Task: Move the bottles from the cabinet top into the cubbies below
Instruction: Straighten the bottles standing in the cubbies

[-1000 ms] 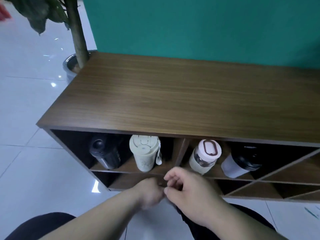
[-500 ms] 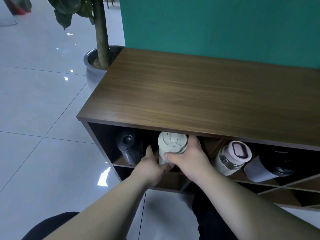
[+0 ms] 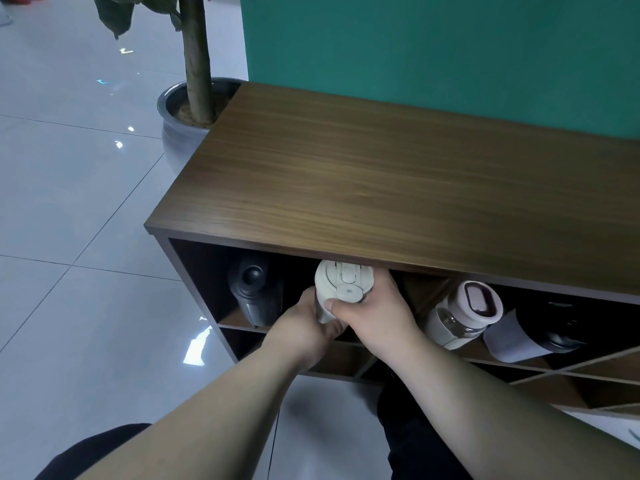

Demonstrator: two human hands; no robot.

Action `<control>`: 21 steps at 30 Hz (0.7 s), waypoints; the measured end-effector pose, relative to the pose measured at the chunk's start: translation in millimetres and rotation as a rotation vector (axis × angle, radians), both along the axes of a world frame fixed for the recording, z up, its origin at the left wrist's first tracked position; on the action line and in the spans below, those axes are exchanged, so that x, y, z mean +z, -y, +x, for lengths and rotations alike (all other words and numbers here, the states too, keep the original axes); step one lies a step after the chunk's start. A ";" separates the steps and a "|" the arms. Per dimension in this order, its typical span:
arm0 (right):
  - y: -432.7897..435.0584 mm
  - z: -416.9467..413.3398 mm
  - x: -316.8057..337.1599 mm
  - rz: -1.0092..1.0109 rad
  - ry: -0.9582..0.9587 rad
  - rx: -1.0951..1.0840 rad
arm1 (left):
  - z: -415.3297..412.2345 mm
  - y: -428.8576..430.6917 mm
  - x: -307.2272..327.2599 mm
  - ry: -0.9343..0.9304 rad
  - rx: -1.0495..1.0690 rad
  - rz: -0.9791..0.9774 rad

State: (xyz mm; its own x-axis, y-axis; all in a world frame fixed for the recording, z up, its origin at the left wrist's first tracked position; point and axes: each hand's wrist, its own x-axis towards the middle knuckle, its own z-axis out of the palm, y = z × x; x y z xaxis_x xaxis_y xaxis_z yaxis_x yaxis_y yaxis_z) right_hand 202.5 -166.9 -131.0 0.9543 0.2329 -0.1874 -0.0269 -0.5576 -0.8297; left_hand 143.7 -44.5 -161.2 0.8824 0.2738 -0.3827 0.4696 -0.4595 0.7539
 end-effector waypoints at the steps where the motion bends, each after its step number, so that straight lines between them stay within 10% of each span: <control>1: -0.4 0.3 -0.4 -0.006 0.003 0.009 | 0.2 0.2 0.0 0.001 0.001 0.008; 21: 4.7 -0.8 -0.6 0.047 0.001 0.039 | 1.2 -1.1 -9.0 0.024 0.008 0.022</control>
State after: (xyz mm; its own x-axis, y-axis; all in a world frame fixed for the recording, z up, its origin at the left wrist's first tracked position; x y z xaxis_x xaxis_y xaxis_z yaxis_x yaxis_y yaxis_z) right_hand 201.6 -171.6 -131.6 0.9443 0.2789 -0.1748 -0.0052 -0.5183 -0.8552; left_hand 144.9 -43.5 -170.2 0.8891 0.2891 -0.3548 0.4548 -0.4728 0.7547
